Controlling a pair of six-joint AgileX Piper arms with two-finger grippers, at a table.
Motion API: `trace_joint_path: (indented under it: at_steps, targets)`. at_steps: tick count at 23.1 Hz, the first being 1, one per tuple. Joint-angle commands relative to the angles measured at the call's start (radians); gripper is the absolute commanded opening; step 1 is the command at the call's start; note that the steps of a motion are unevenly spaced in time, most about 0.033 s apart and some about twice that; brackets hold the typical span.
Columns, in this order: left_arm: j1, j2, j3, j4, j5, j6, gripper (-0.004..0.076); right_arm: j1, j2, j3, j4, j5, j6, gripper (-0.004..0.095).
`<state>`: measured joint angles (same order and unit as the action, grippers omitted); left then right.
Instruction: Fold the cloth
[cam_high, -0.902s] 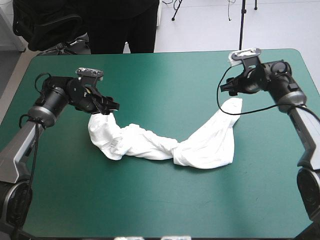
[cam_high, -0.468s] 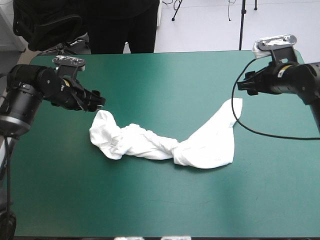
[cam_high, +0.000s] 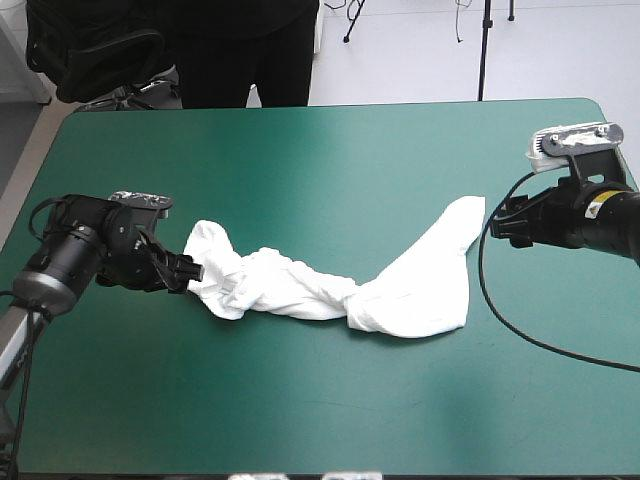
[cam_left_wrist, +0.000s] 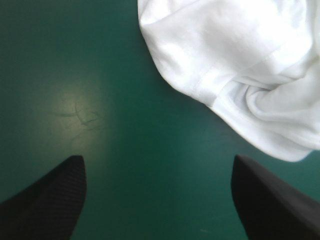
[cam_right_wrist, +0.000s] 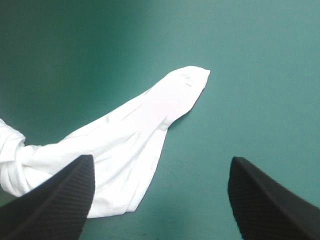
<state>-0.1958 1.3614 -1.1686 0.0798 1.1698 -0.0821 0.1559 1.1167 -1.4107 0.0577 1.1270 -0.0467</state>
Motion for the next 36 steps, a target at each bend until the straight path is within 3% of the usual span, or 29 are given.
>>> trace_joint_path:
  at_steps: [1, 6, 14, 18, 22, 24, 30, 36]
  targets:
    - [0.0, 0.03, 0.013, 0.01, -0.086, -0.023, 0.0545, -0.004, -0.022, -0.017, 0.001, -0.041, -0.009, 0.0698]
    - [0.054, 0.155, 0.016, -0.054, -0.202, -0.023, 0.0501, -0.004, -0.022, -0.012, 0.002, -0.037, -0.009, 0.0698]
    - [0.078, 0.279, 0.014, -0.188, -0.301, 0.039, 0.0431, -0.004, -0.008, 0.035, -0.016, -0.055, -0.009, 0.0698]
    - [0.078, 0.313, 0.014, -0.201, -0.312, 0.056, 0.0294, -0.004, 0.064, 0.102, -0.067, -0.106, 0.002, 0.0698]
    - [0.078, 0.339, 0.014, -0.201, -0.32, 0.058, 0.0073, -0.006, 0.237, 0.112, -0.083, -0.259, 0.067, 0.0698]
    - [0.078, 0.34, 0.014, -0.201, -0.32, 0.058, -0.0001, -0.006, 0.332, 0.11, -0.085, -0.298, 0.095, 0.0698]
    - [0.078, 0.34, 0.014, -0.209, -0.316, 0.072, -0.0009, -0.006, 0.574, 0.075, -0.043, -0.314, 0.107, 0.0698]
    - [0.078, 0.34, 0.014, -0.219, -0.316, 0.072, -0.0009, -0.006, 0.65, 0.026, 0.003, -0.318, 0.098, 0.0697]
